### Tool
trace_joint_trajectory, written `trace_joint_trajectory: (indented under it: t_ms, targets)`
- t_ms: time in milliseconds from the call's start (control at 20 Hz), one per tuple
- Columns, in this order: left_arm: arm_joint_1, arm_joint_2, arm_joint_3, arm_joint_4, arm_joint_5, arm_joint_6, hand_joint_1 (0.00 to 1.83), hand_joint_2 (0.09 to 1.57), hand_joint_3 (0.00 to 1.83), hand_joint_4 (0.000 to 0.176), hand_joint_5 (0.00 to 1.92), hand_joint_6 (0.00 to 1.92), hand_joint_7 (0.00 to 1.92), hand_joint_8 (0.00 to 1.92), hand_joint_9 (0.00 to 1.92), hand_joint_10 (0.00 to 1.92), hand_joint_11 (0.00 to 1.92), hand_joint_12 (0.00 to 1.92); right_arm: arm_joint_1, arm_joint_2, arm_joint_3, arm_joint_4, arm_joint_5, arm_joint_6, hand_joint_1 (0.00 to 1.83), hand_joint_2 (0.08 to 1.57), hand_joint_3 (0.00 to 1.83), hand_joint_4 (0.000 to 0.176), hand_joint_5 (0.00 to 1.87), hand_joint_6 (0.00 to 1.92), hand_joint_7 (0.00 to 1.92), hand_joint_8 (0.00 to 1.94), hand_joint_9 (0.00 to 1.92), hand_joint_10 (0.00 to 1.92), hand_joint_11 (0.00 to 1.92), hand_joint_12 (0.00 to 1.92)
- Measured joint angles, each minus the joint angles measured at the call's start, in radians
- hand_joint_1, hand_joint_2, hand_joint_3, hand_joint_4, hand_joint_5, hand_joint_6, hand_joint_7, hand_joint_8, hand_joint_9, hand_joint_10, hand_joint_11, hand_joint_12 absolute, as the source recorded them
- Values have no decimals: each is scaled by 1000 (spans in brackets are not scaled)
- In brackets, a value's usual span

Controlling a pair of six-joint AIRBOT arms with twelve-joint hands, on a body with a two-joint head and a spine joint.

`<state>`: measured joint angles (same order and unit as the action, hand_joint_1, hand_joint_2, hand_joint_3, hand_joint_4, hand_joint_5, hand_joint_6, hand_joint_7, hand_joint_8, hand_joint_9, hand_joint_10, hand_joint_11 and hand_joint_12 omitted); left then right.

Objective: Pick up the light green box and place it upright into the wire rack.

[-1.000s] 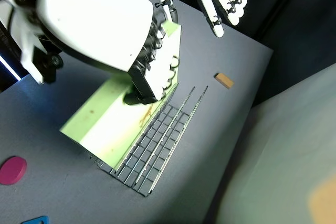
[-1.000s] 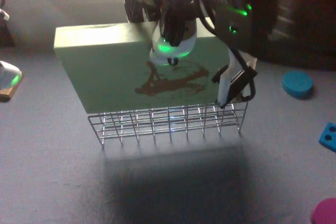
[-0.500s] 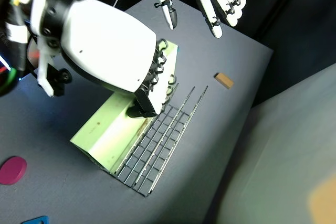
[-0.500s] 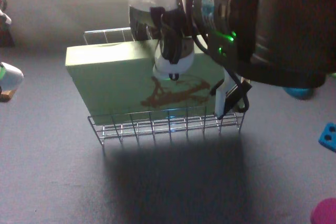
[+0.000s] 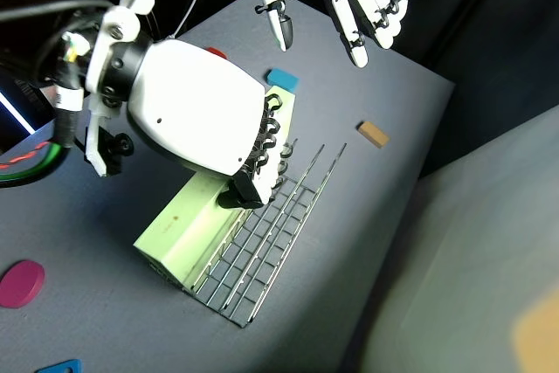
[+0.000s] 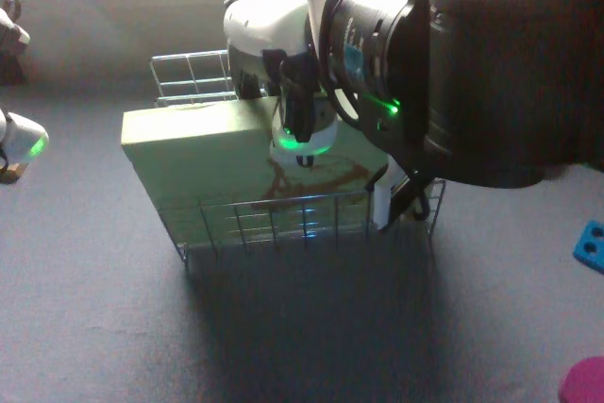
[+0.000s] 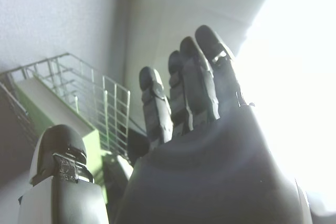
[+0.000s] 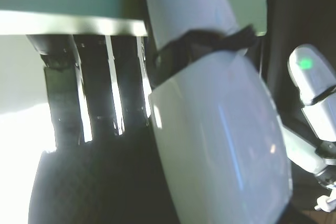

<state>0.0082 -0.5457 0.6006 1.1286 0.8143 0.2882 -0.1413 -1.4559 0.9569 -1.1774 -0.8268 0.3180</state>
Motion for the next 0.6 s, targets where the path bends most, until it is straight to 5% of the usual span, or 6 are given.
trace_joint_trajectory:
  t_ms: [600]
  targets:
    - [-2, 0, -1, 41, -22, -107, 307, 1121, 0, 107, 366, 0, 240, 0, 258, 0, 0, 776, -33, -21, 43, -13, 11, 21, 1364, 1156, 1, 0, 825, 1041, 913, 1124, 840, 1379, 758, 1361]
